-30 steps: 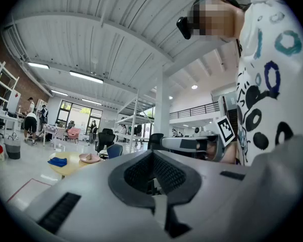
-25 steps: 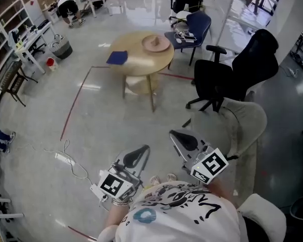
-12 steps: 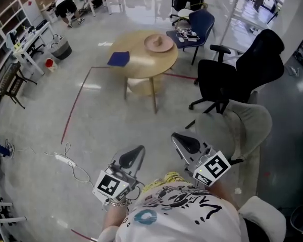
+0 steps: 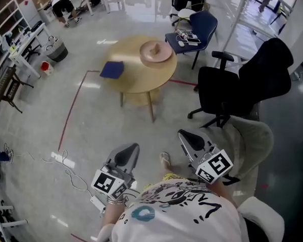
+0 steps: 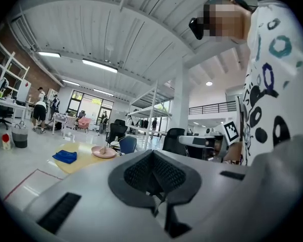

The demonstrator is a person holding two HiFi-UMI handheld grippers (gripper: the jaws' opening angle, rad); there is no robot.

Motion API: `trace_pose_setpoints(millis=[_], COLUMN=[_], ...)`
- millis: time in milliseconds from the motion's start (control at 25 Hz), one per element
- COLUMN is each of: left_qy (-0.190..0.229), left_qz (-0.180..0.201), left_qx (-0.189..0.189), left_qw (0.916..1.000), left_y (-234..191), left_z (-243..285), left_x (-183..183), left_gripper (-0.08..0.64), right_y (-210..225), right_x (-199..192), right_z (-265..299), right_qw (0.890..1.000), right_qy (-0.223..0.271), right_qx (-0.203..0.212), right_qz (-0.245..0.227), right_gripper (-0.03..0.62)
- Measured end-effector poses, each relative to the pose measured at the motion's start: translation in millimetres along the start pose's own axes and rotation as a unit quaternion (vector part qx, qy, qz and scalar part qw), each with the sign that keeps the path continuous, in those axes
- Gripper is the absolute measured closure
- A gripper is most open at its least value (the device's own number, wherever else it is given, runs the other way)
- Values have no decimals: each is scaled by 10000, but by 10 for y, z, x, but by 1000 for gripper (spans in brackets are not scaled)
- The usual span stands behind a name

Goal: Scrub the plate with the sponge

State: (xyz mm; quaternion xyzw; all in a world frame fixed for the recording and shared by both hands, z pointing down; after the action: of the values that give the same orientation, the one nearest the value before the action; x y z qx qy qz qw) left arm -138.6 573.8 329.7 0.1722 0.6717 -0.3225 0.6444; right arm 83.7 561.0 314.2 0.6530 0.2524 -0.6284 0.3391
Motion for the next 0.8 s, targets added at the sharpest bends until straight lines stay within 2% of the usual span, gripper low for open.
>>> trace_pose_setpoints(millis=[160, 360, 800], left_qy=[118, 129, -10], left_qz=[56, 190, 174], left_qx=[144, 328, 436], left_qw=[9998, 9992, 9989], left_y=[-302, -685, -1270], left_z=[618, 1224, 2194], left_x=[209, 336, 451], left_gripper=[545, 545, 545], right_y=[545, 1124, 2119], right_x=[221, 259, 243], right_z=[354, 770, 1468], right_qw=[9997, 9989, 9982], right_qy=[103, 84, 34], right_qx=[237, 469, 562], right_qz=[-43, 32, 216], right_gripper=[563, 563, 563])
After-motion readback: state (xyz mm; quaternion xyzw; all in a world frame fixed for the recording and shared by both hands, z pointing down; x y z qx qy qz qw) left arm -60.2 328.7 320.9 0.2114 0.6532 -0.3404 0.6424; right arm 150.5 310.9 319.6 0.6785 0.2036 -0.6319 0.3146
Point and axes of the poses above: the fingertips, and each gripper's own axes: z forward along the fingers, y to its right, x out of its top, the point moved 6 cm from there along -z, backward along the fingers, and after that the axes turned 3 degrees about y, right-handed, at the moved point
